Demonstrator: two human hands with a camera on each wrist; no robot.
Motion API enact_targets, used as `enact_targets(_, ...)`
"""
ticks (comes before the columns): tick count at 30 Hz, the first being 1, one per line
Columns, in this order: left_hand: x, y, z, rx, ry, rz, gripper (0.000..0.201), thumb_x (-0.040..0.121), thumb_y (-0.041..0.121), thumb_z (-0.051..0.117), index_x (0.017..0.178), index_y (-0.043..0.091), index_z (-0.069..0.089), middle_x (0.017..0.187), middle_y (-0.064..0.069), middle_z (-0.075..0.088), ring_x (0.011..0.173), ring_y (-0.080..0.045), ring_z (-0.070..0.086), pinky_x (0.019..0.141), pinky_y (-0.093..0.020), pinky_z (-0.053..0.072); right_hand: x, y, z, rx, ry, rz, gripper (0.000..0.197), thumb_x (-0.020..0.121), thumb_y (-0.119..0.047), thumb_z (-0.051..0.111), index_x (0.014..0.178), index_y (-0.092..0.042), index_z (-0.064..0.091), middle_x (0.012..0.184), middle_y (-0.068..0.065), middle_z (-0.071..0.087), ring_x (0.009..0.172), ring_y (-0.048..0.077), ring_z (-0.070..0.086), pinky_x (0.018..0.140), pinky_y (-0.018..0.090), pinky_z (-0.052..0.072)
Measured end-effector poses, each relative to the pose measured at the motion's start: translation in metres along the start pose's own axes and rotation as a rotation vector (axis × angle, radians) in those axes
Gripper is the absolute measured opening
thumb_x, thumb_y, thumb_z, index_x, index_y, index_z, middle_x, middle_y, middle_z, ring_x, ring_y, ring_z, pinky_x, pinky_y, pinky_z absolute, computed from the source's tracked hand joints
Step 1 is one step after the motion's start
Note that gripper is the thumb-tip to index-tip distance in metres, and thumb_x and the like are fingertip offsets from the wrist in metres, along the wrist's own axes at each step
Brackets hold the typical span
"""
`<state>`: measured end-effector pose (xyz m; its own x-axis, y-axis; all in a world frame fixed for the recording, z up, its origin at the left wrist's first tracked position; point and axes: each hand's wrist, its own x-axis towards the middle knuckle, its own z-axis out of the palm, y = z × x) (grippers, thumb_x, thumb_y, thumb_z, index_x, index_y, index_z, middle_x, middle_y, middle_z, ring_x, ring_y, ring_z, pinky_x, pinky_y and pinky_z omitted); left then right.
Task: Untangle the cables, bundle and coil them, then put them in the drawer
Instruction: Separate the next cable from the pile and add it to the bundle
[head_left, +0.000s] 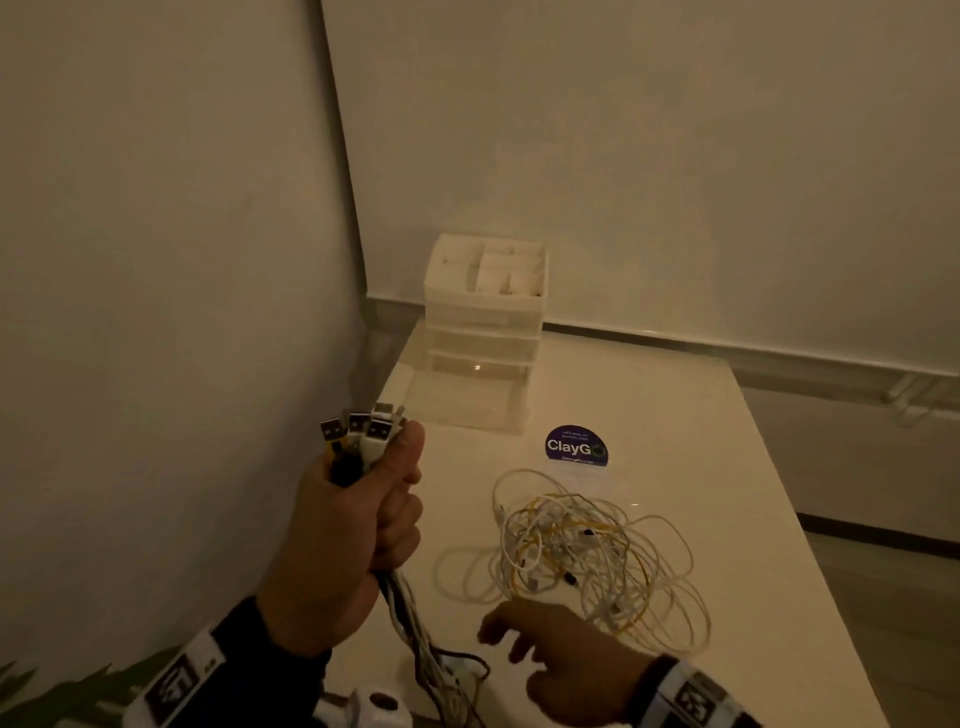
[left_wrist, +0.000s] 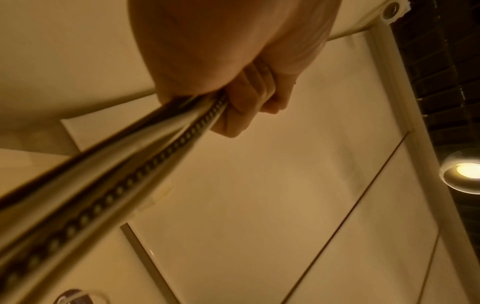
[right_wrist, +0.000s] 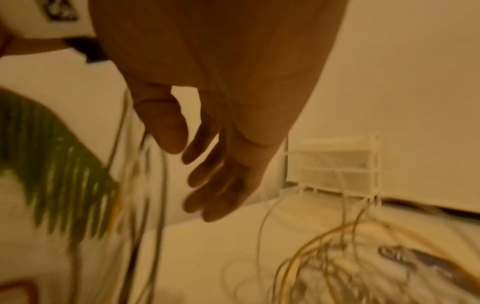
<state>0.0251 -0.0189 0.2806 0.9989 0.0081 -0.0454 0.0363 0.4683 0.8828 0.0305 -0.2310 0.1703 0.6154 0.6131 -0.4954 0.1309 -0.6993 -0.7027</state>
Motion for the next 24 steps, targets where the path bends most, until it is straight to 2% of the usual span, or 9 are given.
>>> enact_targets(2, 0.006, 0.001, 0.002, -0.007, 0.056, 0.023, 0.038, 0.072, 0.038, 0.076, 0.059, 0.012, 0.050, 0.040, 0.006, 0.025, 0.031, -0.006, 0.019, 0.038, -0.012, 0.020, 0.003, 0.003, -0.034, -0.011, 0.053, 0.004, 0.049, 0.077, 0.007, 0.042, 0.103, -0.027, 0.065, 0.114, -0.007, 0.065, 0.090, 0.005, 0.064, 0.080, 0.019, 0.052)
enact_targets(4, 0.010, 0.001, 0.004, -0.009, 0.102, 0.035, 0.033, 0.077, 0.032, 0.068, 0.058, 0.012, 0.050, 0.040, 0.006, 0.024, 0.031, -0.006, 0.017, 0.038, -0.012, 0.019, 0.013, 0.003, -0.056, -0.106, 0.002, 0.009, 0.043, 0.080, 0.004, 0.041, 0.093, -0.024, 0.071, 0.103, -0.002, 0.071, 0.086, 0.010, 0.067, 0.082, 0.021, 0.053)
enact_targets(7, 0.013, -0.001, 0.005, -0.017, 0.159, 0.043, 0.033, 0.081, 0.028, 0.067, 0.058, 0.013, 0.049, 0.041, 0.006, 0.023, 0.031, -0.006, 0.017, 0.038, -0.012, 0.018, 0.037, 0.019, -0.055, -0.373, -0.212, 0.083, 0.033, 0.093, -0.011, 0.043, 0.114, -0.017, 0.068, 0.120, 0.003, 0.066, 0.107, 0.017, 0.060, 0.095, 0.023, 0.043)
enact_targets(9, 0.014, -0.002, 0.004, -0.017, 0.200, 0.051, 0.037, 0.086, 0.025, 0.066, 0.056, 0.015, 0.048, 0.042, 0.006, 0.022, 0.032, -0.006, 0.016, 0.038, -0.012, 0.016, 0.052, 0.044, -0.044, -0.458, -0.321, 0.159, 0.037, 0.097, -0.017, 0.042, 0.131, -0.015, 0.057, 0.139, 0.008, 0.052, 0.127, 0.024, 0.048, 0.107, 0.031, 0.035)
enact_targets(11, 0.015, -0.002, 0.002, -0.013, 0.238, 0.066, 0.034, 0.084, 0.026, 0.060, 0.054, 0.017, 0.047, 0.043, 0.006, 0.021, 0.032, -0.005, 0.015, 0.039, -0.013, 0.015, 0.064, 0.069, -0.036, -0.459, -0.356, 0.231, 0.044, 0.099, -0.016, 0.041, 0.142, -0.013, 0.043, 0.149, 0.010, 0.037, 0.137, 0.027, 0.035, 0.112, 0.034, 0.028)
enact_targets(13, 0.015, -0.001, 0.003, -0.009, 0.268, 0.077, 0.033, 0.084, 0.026, 0.059, 0.054, 0.018, 0.047, 0.042, 0.006, 0.021, 0.032, -0.005, 0.015, 0.038, -0.012, 0.015, 0.074, 0.089, -0.031, -0.412, -0.274, 0.266, 0.049, 0.097, -0.016, 0.044, 0.146, -0.015, 0.036, 0.153, 0.008, 0.029, 0.140, 0.026, 0.030, 0.115, 0.034, 0.025)
enact_targets(17, 0.018, -0.002, 0.006, 0.015, 0.303, 0.078, 0.036, 0.083, 0.025, 0.059, 0.051, 0.020, 0.046, 0.042, 0.007, 0.021, 0.031, -0.004, 0.016, 0.038, -0.012, 0.013, 0.097, 0.120, -0.019, -0.363, 0.009, 0.194, 0.047, 0.090, -0.015, 0.045, 0.136, -0.023, 0.048, 0.148, 0.006, 0.034, 0.133, 0.027, 0.040, 0.111, 0.031, 0.032)
enact_targets(20, 0.021, -0.006, 0.007, 0.029, 0.335, 0.073, 0.034, 0.082, 0.025, 0.060, 0.051, 0.019, 0.047, 0.042, 0.007, 0.022, 0.030, -0.004, 0.017, 0.038, -0.012, 0.014, 0.113, 0.125, -0.009, -0.381, 0.183, 0.056, 0.039, 0.098, -0.033, 0.040, 0.133, -0.022, 0.054, 0.144, 0.003, 0.047, 0.134, 0.025, 0.041, 0.110, 0.029, 0.031)
enact_targets(24, 0.024, -0.010, 0.010, 0.042, 0.369, 0.079, 0.034, 0.082, 0.024, 0.059, 0.050, 0.019, 0.048, 0.040, 0.007, 0.023, 0.029, -0.004, 0.018, 0.037, -0.011, 0.017, 0.124, 0.130, -0.005, -0.412, 0.272, 0.078, 0.047, 0.097, -0.043, 0.041, 0.141, -0.028, 0.043, 0.152, -0.003, 0.037, 0.140, 0.021, 0.030, 0.114, 0.027, 0.024)
